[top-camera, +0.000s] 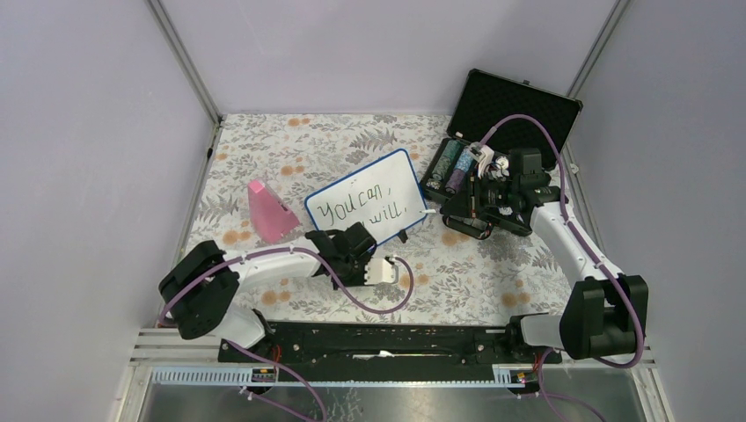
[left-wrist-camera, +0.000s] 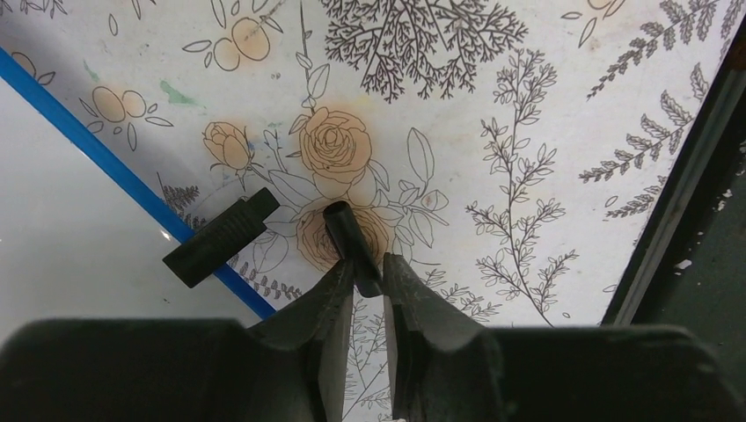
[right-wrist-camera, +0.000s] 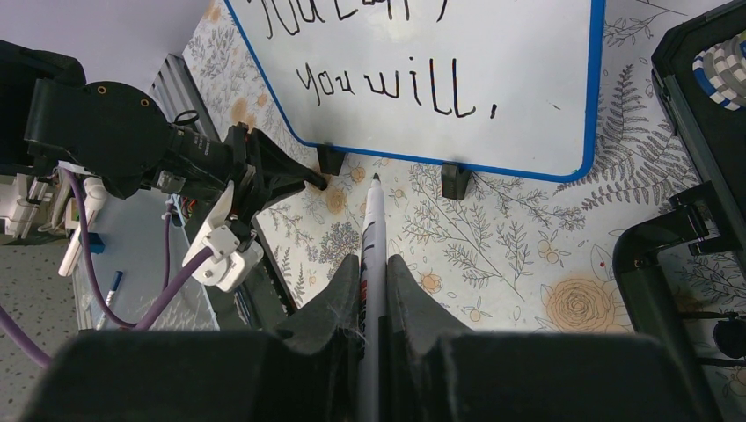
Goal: Write a sentence on the whiteboard
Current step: Pick up the pen cap from the center of the board.
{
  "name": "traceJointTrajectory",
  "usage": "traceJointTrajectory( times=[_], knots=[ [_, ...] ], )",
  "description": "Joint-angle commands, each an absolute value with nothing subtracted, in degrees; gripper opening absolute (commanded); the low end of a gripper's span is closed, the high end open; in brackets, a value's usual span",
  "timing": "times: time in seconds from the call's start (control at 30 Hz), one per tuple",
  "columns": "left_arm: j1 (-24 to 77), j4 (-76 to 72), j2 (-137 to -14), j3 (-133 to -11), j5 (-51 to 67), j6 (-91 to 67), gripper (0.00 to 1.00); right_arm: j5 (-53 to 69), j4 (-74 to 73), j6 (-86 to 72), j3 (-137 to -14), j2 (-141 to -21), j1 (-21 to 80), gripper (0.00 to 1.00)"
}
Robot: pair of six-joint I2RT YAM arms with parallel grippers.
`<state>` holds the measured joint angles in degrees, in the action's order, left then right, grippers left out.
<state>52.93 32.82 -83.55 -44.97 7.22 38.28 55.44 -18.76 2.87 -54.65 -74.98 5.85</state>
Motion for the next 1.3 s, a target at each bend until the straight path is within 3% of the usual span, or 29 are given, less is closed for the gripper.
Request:
traceJointTrajectory(
  times=[0.0, 0.5, 0.77, 1.27],
  knots=[
    [53.17, 32.21, -85.98, -45.91, 8.8, 36.09, 0.26, 56.43, -17.51, 2.86, -54.58, -72.88, 5.45, 0.0],
    [53.29, 36.07, -84.68, -49.25, 7.24, 33.05, 0.21, 56.07, -17.56, 3.07, -54.4, -72.86, 5.43, 0.0],
    [52.81, 40.46, -82.39, -54.32, 10.86, 31.25, 0.0, 56.35, -17.57, 3.08, -54.46, -72.54, 5.45, 0.0],
    [44.2, 48.94, -70.06, -67.28, 24.24, 34.22, 0.0, 71.47, -7.51, -10.28, -52.57, -71.48, 7.47, 0.0]
  ],
)
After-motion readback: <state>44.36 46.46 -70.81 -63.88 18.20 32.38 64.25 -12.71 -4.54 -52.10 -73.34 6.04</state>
